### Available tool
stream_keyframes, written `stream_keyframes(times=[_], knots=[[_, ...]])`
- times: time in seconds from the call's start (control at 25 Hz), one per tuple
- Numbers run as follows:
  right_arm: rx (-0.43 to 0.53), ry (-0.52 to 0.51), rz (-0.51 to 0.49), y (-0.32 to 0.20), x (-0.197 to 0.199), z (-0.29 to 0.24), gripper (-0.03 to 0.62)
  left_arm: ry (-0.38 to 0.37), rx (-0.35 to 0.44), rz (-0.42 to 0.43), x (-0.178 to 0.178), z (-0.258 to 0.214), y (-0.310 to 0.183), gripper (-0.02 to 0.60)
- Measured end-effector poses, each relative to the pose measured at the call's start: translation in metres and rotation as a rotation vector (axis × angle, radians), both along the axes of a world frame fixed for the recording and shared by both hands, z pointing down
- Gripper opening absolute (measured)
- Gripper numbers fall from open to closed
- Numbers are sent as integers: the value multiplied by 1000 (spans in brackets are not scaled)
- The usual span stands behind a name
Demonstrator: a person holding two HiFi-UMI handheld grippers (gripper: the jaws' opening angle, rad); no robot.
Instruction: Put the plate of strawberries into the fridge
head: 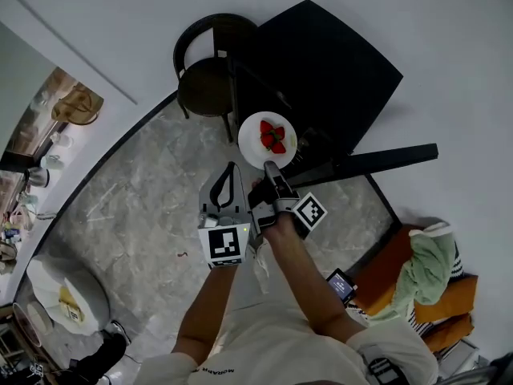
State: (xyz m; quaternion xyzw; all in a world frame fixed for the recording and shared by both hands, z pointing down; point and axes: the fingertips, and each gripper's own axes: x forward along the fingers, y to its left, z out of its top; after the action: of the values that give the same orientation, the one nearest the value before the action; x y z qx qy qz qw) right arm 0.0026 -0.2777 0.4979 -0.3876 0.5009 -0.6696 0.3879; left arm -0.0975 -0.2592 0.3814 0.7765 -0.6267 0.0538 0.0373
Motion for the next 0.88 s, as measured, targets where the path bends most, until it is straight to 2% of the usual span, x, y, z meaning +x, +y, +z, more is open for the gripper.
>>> stream_keyframes(times=[0.28, 0.52, 0.88], knots=[[3, 33, 69, -25, -3, 45, 21, 23, -1, 35, -16, 42, -32, 0], [3, 61, 116, -40, 2, 89, 21, 11, 8, 51, -17, 74, -48, 0], [-20, 44, 173, -57, 6, 135, 21, 11, -3, 60, -13, 116, -59, 0]])
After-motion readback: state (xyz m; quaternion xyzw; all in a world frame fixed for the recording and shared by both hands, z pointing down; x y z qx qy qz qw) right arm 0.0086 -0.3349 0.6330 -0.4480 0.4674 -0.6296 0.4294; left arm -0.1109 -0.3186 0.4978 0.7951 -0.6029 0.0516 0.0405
